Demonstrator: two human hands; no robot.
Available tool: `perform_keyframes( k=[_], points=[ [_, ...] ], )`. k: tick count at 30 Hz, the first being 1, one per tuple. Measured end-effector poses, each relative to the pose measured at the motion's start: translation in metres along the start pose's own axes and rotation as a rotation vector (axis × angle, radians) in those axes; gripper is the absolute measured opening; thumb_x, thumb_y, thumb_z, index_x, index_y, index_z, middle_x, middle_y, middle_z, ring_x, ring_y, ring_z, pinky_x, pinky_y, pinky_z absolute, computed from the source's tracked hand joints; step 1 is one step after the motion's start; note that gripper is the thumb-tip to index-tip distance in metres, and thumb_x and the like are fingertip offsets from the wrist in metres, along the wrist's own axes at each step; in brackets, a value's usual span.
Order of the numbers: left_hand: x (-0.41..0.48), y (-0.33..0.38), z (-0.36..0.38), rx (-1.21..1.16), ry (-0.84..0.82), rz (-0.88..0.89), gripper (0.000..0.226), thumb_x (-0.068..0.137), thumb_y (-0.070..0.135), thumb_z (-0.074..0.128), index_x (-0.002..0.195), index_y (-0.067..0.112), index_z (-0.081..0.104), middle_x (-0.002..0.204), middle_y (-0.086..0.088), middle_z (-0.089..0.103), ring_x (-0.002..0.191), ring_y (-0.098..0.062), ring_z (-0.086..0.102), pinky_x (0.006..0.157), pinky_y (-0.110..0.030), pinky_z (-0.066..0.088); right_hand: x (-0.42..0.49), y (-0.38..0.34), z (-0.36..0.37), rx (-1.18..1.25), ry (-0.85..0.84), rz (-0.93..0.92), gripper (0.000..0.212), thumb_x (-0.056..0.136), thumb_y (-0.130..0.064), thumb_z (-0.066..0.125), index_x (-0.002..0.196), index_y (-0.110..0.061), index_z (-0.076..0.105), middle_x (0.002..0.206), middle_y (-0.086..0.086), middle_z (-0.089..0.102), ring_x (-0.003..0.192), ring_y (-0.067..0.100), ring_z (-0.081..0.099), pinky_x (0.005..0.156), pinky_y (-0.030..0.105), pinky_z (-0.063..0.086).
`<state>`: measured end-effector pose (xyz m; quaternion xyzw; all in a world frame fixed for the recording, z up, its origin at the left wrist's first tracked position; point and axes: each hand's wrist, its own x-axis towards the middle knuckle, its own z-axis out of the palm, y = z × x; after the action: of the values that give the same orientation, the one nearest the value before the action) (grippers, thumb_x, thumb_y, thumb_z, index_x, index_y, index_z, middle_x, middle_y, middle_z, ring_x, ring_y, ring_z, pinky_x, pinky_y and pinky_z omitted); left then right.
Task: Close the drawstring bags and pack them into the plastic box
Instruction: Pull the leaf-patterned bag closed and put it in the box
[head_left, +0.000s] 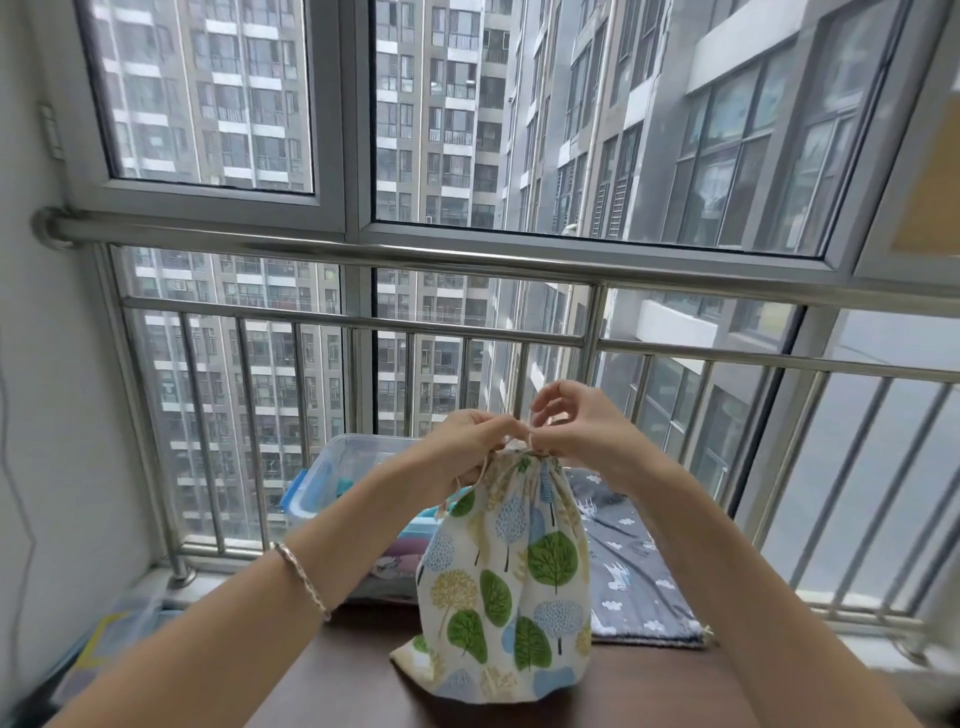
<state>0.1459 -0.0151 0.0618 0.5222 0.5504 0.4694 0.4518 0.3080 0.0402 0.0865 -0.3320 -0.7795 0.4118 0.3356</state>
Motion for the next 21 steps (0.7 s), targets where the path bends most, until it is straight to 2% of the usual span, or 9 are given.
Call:
perform_keyframes(
  k=[2, 4, 8, 10, 12, 13, 16, 18, 21],
  points=[
    [-0.002, 0.003, 0.003, 0.014, 0.012, 0.002, 0.019, 0.092, 0.025, 0.060, 0.084, 0.011, 0.069, 0.058, -0.001, 0.058, 0.035, -0.005, 0.042, 0.036, -0.015, 0.031, -0.002, 0.005, 0.005, -0.218, 0.056, -0.160, 0.020, 0.078, -0.004, 0.073, 0.096, -0.012, 0.068, 0.091, 0.003, 0.068, 0.079, 0.018, 0.067, 0.069, 0.027, 0.058],
    [-0.002, 0.005, 0.003, 0.051, 0.007, 0.012, 0.020, 0.093, 0.024, 0.059, 0.082, 0.011, 0.067, 0.052, 0.004, 0.057, 0.033, -0.003, 0.042, 0.034, -0.013, 0.030, -0.003, 0.010, 0.008, -0.344, 0.089, -0.259, 0.012, 0.082, -0.012, 0.072, 0.094, -0.013, 0.074, 0.083, -0.003, 0.071, 0.076, 0.010, 0.068, 0.067, 0.022, 0.056],
    [-0.005, 0.005, -0.002, 0.142, -0.029, 0.013, 0.027, 0.091, 0.034, 0.063, 0.085, 0.008, 0.071, 0.062, -0.001, 0.059, 0.041, -0.006, 0.044, 0.040, -0.016, 0.032, -0.004, 0.010, 0.009, -0.394, 0.119, -0.301, 0.005, 0.083, -0.019, 0.071, 0.081, -0.016, 0.074, 0.071, -0.006, 0.069, 0.069, 0.006, 0.065, 0.062, 0.017, 0.052],
    [-0.003, 0.004, -0.004, 0.213, -0.010, 0.054, 0.033, 0.089, 0.038, 0.064, 0.089, 0.007, 0.073, 0.067, -0.005, 0.057, 0.050, -0.010, 0.042, 0.048, -0.019, 0.031, -0.002, 0.012, 0.008, -0.274, 0.117, -0.226, 0.010, 0.081, -0.014, 0.068, 0.072, -0.017, 0.072, 0.066, -0.005, 0.068, 0.066, 0.009, 0.064, 0.066, 0.023, 0.053],
    [-0.002, 0.005, -0.005, 0.273, 0.014, 0.111, 0.034, 0.089, 0.037, 0.064, 0.093, 0.005, 0.073, 0.068, -0.005, 0.056, 0.056, -0.012, 0.043, 0.055, -0.022, 0.034, 0.000, 0.015, 0.007, -0.053, 0.072, -0.106, 0.010, 0.080, -0.007, 0.066, 0.073, -0.014, 0.069, 0.065, -0.004, 0.066, 0.069, 0.012, 0.062, 0.076, 0.030, 0.052],
    [-0.001, 0.005, -0.005, 0.298, 0.014, 0.141, 0.033, 0.089, 0.035, 0.063, 0.094, 0.004, 0.073, 0.067, -0.004, 0.056, 0.057, -0.012, 0.045, 0.057, -0.022, 0.036, 0.001, 0.018, 0.006, 0.088, 0.036, -0.044, 0.007, 0.079, -0.005, 0.065, 0.079, -0.012, 0.067, 0.068, -0.001, 0.065, 0.071, 0.014, 0.062, 0.079, 0.032, 0.051],
    [0.002, 0.003, -0.003, 0.354, 0.029, 0.202, 0.028, 0.092, 0.030, 0.060, 0.092, 0.003, 0.071, 0.063, 0.003, 0.058, 0.056, -0.008, 0.050, 0.056, -0.018, 0.040, 0.004, 0.025, 0.001, 0.582, -0.111, 0.153, 0.038, 0.070, 0.003, 0.064, 0.105, -0.006, 0.053, 0.078, 0.009, 0.060, 0.071, 0.018, 0.059, 0.075, 0.032, 0.047],
    [0.004, 0.002, -0.002, 0.366, 0.050, 0.231, 0.024, 0.093, 0.028, 0.060, 0.087, 0.007, 0.070, 0.057, 0.011, 0.058, 0.050, 0.001, 0.051, 0.053, -0.014, 0.040, 0.004, 0.029, -0.001, 0.781, -0.189, 0.182, 0.043, 0.068, 0.005, 0.063, 0.107, -0.005, 0.047, 0.078, 0.009, 0.059, 0.068, 0.018, 0.057, 0.074, 0.031, 0.045],
    [0.007, 0.001, 0.001, 0.352, 0.071, 0.256, 0.021, 0.093, 0.028, 0.060, 0.086, 0.010, 0.069, 0.056, 0.013, 0.055, 0.045, 0.007, 0.048, 0.048, -0.009, 0.037, 0.001, 0.037, 0.000, 0.820, -0.205, 0.116, 0.037, 0.070, 0.007, 0.065, 0.100, -0.006, 0.049, 0.078, 0.008, 0.058, 0.072, 0.018, 0.058, 0.079, 0.034, 0.046]
  ],
)
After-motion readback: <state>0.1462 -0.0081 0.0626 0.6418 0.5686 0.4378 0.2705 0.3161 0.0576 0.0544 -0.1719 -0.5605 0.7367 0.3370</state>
